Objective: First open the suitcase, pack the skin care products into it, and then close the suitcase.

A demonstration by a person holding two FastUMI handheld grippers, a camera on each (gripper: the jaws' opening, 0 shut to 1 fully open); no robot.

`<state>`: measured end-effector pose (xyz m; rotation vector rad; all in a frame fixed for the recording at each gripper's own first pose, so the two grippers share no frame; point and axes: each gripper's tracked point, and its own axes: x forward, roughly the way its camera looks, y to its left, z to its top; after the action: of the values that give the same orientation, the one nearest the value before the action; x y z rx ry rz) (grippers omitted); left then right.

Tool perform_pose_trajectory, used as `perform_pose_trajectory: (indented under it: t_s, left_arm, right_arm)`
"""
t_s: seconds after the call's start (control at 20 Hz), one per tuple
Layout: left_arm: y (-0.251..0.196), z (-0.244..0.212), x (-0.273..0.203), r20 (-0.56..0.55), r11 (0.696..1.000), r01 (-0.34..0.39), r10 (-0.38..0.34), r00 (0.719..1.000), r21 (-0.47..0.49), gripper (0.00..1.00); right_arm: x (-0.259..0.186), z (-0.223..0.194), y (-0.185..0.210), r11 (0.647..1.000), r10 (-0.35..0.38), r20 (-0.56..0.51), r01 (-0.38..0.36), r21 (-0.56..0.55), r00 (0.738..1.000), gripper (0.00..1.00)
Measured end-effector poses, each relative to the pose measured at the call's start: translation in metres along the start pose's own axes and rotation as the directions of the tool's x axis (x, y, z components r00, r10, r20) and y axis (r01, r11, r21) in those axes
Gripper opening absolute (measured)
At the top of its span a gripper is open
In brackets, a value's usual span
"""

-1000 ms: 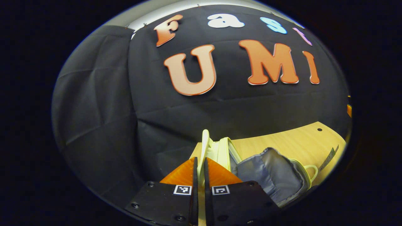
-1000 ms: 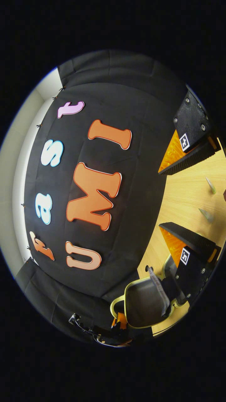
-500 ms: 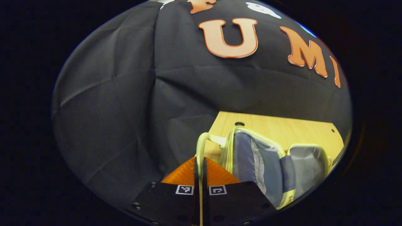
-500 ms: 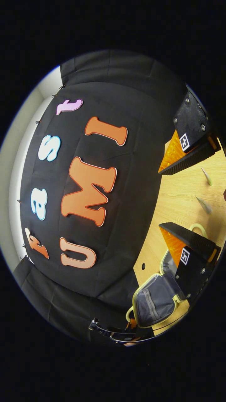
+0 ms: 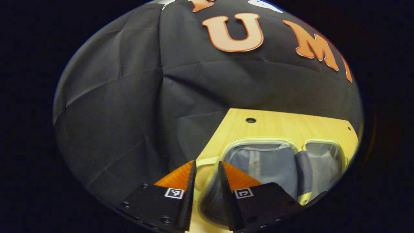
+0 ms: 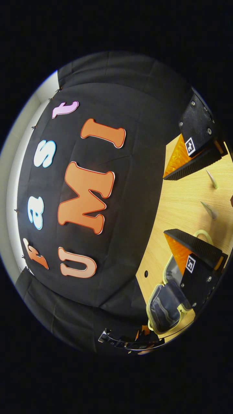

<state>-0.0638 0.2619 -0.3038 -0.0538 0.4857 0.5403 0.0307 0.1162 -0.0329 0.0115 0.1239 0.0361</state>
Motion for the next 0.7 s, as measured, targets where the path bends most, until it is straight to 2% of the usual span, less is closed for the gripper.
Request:
perform_pose_trajectory:
  t_s: [0.15, 0.25, 0.35, 0.4, 0.55, 0.7]
  left_arm:
    - [-0.054, 0.026, -0.027, 0.069, 0.997, 0.076, -0.078, 0.995, 0.029, 0.75]
    - [-0.093, 0.044, -0.047, 0.128, 0.990, 0.132, -0.139, 0.982, 0.059, 0.83]
    - [-0.135, 0.054, -0.066, 0.170, 0.976, 0.200, -0.212, 0.962, 0.085, 0.98]
    - [-0.157, 0.056, -0.073, 0.179, 0.967, 0.234, -0.248, 0.952, 0.095, 1.00]
    - [-0.222, 0.055, -0.098, 0.198, 0.934, 0.328, -0.352, 0.915, 0.144, 0.98]
    - [-0.292, 0.045, -0.130, 0.189, 0.880, 0.432, -0.467, 0.864, 0.200, 0.98]
  right_arm:
    - [0.001, -0.010, -0.017, 1.000, -0.004, -0.004, 0.004, 0.002, 1.000, 0.96]
    - [0.002, -0.021, -0.028, 1.000, -0.002, -0.023, 0.003, 0.005, 1.000, 0.95]
    - [0.000, -0.031, -0.042, 1.000, -0.005, -0.039, 0.005, 0.009, 0.999, 0.96]
    - [0.000, -0.035, -0.048, 1.000, -0.006, -0.045, 0.006, 0.010, 0.999, 0.96]
    - [-0.003, -0.045, -0.068, 1.000, -0.011, -0.056, 0.012, 0.015, 0.998, 0.96]
    - [-0.007, -0.057, -0.089, 1.000, -0.014, -0.069, 0.015, 0.010, 0.997, 0.96]
